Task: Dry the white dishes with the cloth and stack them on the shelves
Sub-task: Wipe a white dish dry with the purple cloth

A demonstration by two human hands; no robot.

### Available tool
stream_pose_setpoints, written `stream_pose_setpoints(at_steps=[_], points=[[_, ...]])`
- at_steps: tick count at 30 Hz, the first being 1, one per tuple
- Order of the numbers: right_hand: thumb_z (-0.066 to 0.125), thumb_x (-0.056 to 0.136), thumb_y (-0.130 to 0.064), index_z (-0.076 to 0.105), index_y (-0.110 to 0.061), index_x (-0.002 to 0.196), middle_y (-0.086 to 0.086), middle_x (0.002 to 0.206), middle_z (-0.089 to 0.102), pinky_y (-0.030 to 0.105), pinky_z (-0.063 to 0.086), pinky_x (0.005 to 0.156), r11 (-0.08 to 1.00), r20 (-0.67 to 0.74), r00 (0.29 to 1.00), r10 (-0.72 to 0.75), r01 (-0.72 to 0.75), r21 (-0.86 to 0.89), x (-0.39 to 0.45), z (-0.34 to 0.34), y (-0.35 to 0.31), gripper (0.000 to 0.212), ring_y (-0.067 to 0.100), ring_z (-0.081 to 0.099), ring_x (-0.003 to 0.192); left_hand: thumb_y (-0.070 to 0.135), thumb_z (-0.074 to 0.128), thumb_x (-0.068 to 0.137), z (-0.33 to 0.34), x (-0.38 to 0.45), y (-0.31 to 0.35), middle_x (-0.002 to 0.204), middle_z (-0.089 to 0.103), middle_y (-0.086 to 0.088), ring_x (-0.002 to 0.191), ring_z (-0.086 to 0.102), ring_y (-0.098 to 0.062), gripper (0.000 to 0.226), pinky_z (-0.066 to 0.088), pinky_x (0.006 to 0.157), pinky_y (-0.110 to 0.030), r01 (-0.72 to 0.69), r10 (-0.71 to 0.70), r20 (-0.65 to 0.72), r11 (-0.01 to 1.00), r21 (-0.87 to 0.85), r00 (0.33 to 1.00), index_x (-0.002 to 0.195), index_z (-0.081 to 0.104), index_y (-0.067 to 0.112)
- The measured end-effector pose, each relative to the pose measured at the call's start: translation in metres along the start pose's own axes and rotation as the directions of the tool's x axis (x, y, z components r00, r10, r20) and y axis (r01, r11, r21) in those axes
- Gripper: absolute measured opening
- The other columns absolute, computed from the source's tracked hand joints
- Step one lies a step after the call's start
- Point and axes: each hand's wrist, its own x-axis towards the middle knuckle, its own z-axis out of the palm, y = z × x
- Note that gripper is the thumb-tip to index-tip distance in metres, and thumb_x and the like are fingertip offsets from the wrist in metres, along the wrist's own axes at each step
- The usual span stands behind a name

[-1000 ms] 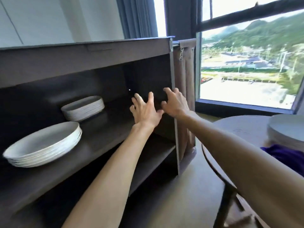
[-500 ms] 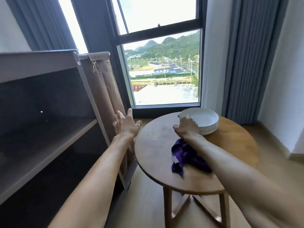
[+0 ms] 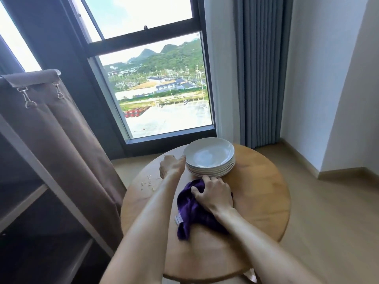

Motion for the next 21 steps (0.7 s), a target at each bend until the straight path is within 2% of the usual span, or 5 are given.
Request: stream_pose_setpoints(at_steps=[5,8,15,18,21], points=[[0.046,0.09,-0.061,0.063,-0.017,0.1,0.009,0.104,0.071,0.042,0.046,0.087,0.999,-0.05,0.999,-0.007,0.009,0.052,0.014,0.009,0.004,0.049,0.031,0.062,0.103,0.039,0.075,0.087,0.043,0.02,0.01,0.117,0.071,-0.018,0.109,0.067,-0.035,0.048,0.055,0.086,-0.036,0.134,-0.13,0.072,0.989,-0.057,0.989,0.117,0.067,0.003],[0.048,0.089,-0.058,0.063,-0.016,0.095,0.009,0.099,0.071,0.042,0.047,0.085,0.997,-0.071,0.997,-0.005,0.011,0.077,0.016,0.013,0.005,0.045,0.031,0.062,0.1,0.02,0.07,0.085,0.05,0.029,0.008,0.116,0.07,-0.02,0.107,0.068,-0.036,0.035,0.058,0.087,-0.038,0.159,-0.156,0.052,0.986,-0.052,0.986,0.115,0.068,0.001],[0.052,0.09,-0.056,0.066,-0.018,0.101,0.005,0.104,0.071,0.039,0.045,0.089,0.988,-0.079,0.997,-0.003,0.015,0.154,0.012,0.011,0.007,0.042,0.026,0.061,0.104,0.02,0.06,0.088,0.037,0.032,0.009,0.105,0.071,-0.015,0.093,0.064,-0.033,0.016,0.044,0.073,-0.032,0.079,-0.078,-0.023,0.996,0.049,0.997,0.097,0.07,0.011],[0.062,0.089,-0.047,0.068,-0.019,0.099,0.001,0.1,0.072,0.036,0.046,0.087,0.954,-0.147,0.988,0.04,0.006,0.298,0.009,0.002,0.009,0.03,0.023,0.062,0.099,0.014,0.052,0.09,0.03,0.03,0.007,0.1,0.071,-0.02,0.08,0.062,-0.033,0.015,0.05,0.066,-0.036,0.059,-0.065,-0.057,0.992,-0.108,0.996,0.089,0.065,0.007],[0.061,0.091,-0.04,0.06,-0.023,0.086,-0.002,0.086,0.071,0.033,0.043,0.071,0.864,-0.182,0.968,0.17,-0.057,0.501,0.008,-0.008,0.007,0.017,0.024,0.064,0.086,0.008,0.044,0.092,0.019,0.036,0.006,0.109,0.067,-0.025,0.093,0.068,-0.042,0.033,0.063,0.065,-0.046,0.139,-0.14,0.024,0.915,-0.38,0.99,0.118,0.063,0.0]])
